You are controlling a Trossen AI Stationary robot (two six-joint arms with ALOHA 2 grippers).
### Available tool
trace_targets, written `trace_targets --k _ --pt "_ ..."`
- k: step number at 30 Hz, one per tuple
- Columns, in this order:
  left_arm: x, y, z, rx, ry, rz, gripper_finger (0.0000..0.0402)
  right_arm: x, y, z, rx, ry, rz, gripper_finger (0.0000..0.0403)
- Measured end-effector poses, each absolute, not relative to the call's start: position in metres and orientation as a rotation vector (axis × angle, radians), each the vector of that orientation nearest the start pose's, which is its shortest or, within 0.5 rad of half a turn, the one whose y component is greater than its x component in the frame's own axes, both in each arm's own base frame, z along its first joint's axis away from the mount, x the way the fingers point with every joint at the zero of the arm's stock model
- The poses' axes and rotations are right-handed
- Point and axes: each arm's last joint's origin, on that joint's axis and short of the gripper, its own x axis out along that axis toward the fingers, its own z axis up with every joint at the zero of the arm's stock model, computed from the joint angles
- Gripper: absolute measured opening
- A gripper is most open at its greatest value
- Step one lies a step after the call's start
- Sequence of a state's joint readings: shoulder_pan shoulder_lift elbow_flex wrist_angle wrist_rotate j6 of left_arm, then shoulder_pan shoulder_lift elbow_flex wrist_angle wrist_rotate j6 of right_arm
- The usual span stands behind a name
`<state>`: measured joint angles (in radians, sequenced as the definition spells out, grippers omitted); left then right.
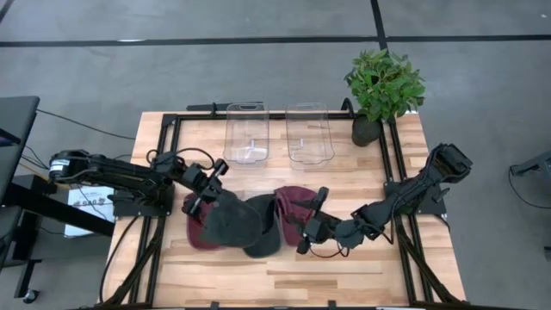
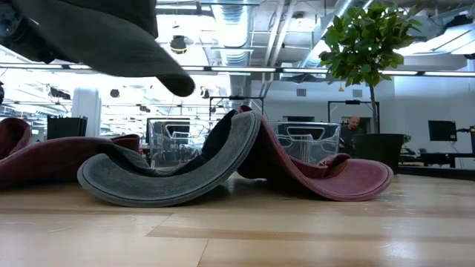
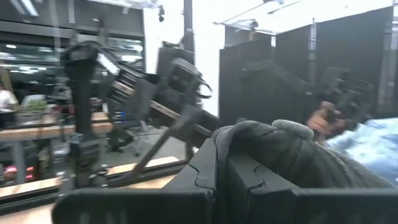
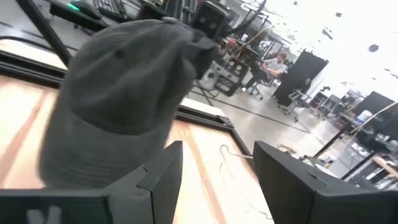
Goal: Pick & Place hat
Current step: Put the right black cap into the left transparent bin
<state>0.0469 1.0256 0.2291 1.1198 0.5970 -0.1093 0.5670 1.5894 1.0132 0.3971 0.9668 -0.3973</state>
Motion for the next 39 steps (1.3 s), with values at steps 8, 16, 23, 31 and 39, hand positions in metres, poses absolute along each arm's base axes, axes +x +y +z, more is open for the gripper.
trace_targets --k 8,16,23,31,39 --pt "0.185 -0.019 0.221 -0.019 -0.236 -0.645 0.0010 0.324 0.148 0.283 -0.544 0.207 -0.212 0.0166" --pt "0.185 -0.030 0.217 -0.039 -0.190 -0.702 0.0010 0.346 0.115 0.293 -0.454 0.262 0.084 0.0149" --pt "0.189 -0.031 0.207 -0.070 -0.102 -0.666 0.0010 0.353 0.098 0.300 -0.475 0.243 0.158 0.0139" --pt "0.200 -0.030 0.188 -0.151 0.018 -0.602 0.0010 0.355 0.086 0.295 -0.501 0.279 0.238 0.0127" --pt "0.204 -0.030 0.179 -0.165 0.066 -0.598 0.0010 0.356 0.078 0.292 -0.474 0.291 0.339 0.0105"
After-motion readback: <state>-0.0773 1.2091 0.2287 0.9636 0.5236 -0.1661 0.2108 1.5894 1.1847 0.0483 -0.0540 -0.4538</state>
